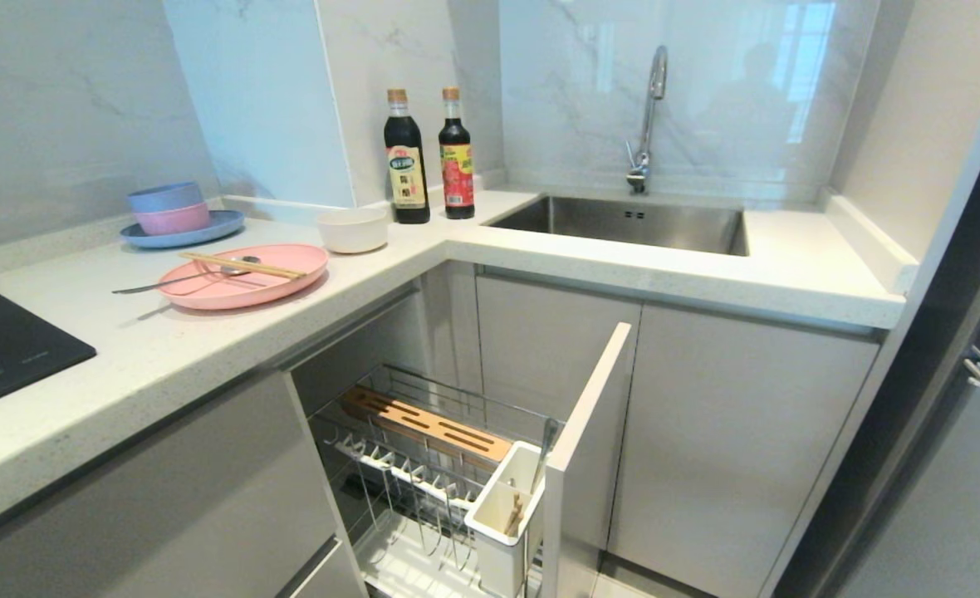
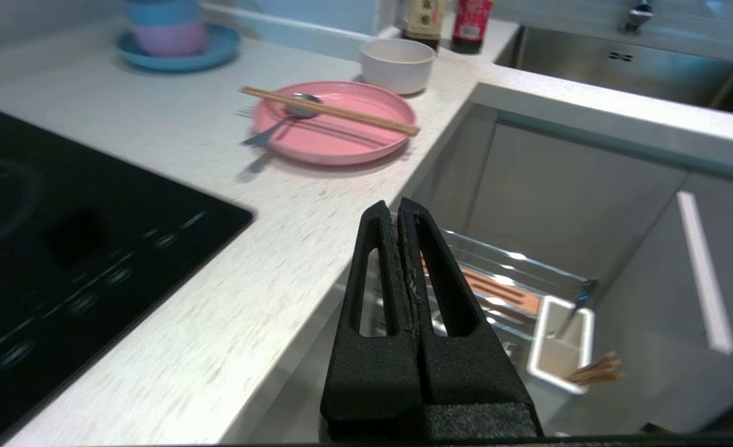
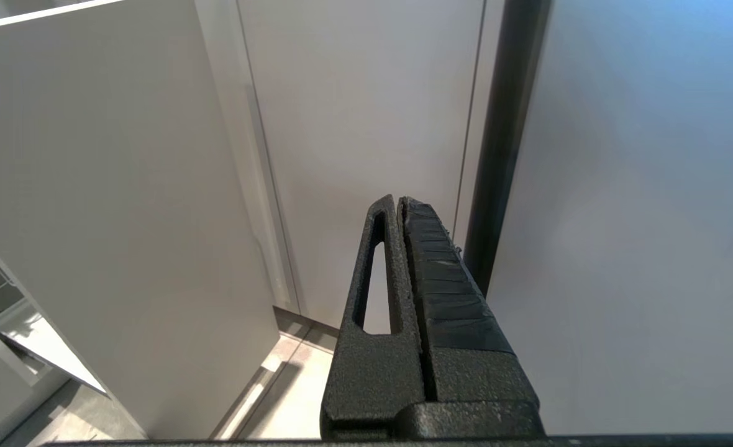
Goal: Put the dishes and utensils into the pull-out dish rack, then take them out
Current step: Pick up the chopsticks and place it in the cupboard
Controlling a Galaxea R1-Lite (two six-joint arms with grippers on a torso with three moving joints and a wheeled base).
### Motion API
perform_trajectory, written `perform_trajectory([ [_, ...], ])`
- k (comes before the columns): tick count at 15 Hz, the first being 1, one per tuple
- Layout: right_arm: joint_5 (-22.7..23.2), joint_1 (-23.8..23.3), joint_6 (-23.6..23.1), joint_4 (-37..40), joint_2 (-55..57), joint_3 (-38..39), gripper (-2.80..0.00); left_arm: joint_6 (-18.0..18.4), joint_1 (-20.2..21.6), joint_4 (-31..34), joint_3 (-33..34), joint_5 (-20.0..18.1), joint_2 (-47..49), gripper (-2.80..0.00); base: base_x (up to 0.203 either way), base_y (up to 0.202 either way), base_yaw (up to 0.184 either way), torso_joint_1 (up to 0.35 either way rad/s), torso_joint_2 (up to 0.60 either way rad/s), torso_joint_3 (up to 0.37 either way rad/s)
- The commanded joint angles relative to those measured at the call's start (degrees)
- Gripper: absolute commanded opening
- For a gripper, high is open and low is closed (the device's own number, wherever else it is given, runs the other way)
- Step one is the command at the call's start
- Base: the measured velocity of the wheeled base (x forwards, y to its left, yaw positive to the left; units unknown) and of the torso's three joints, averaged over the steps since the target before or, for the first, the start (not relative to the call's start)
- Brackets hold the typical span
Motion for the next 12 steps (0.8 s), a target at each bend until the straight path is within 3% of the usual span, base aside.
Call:
perform_trajectory([
  [1, 0.01, 0.01, 0.01, 0.00, 0.00, 0.09, -2.80, 2.41, 3.07, -1.16, 9.33, -1.44, -16.07, -2.80, 0.000, 0.000, 0.000, 0.000, 0.00, 0.000],
  [3, 0.01, 0.01, 0.01, 0.00, 0.00, 0.09, -2.80, 4.86, 5.70, -5.91, 21.29, -4.34, -23.53, -2.80, 0.000, 0.000, 0.000, 0.000, 0.00, 0.000],
  [5, 0.01, 0.01, 0.01, 0.00, 0.00, 0.09, -2.80, 6.62, 7.41, -15.14, 33.56, -6.13, -29.09, -2.80, 0.000, 0.000, 0.000, 0.000, 0.00, 0.000],
  [8, 0.01, 0.01, 0.01, 0.00, 0.00, 0.09, -2.80, 7.29, 7.16, -21.40, 46.45, -7.18, -39.82, -2.80, 0.000, 0.000, 0.000, 0.000, 0.00, 0.000],
  [9, 0.01, 0.01, 0.01, 0.00, 0.00, 0.09, -2.80, 5.92, 7.05, -22.90, 49.40, -7.44, -40.87, -2.80, 0.000, 0.000, 0.000, 0.000, 0.00, 0.000],
  [10, 0.01, 0.01, 0.01, 0.00, 0.00, 0.09, -2.80, 2.03, 6.91, -24.09, 51.10, -7.93, -41.31, -2.80, 0.000, 0.000, 0.000, 0.000, 0.00, 0.000],
  [12, 0.01, 0.01, 0.01, 0.00, 0.00, 0.09, -2.80, 1.37, 6.84, -25.56, 56.37, -9.04, -41.49, -2.80, 0.000, 0.000, 0.000, 0.000, 0.00, 0.000],
])
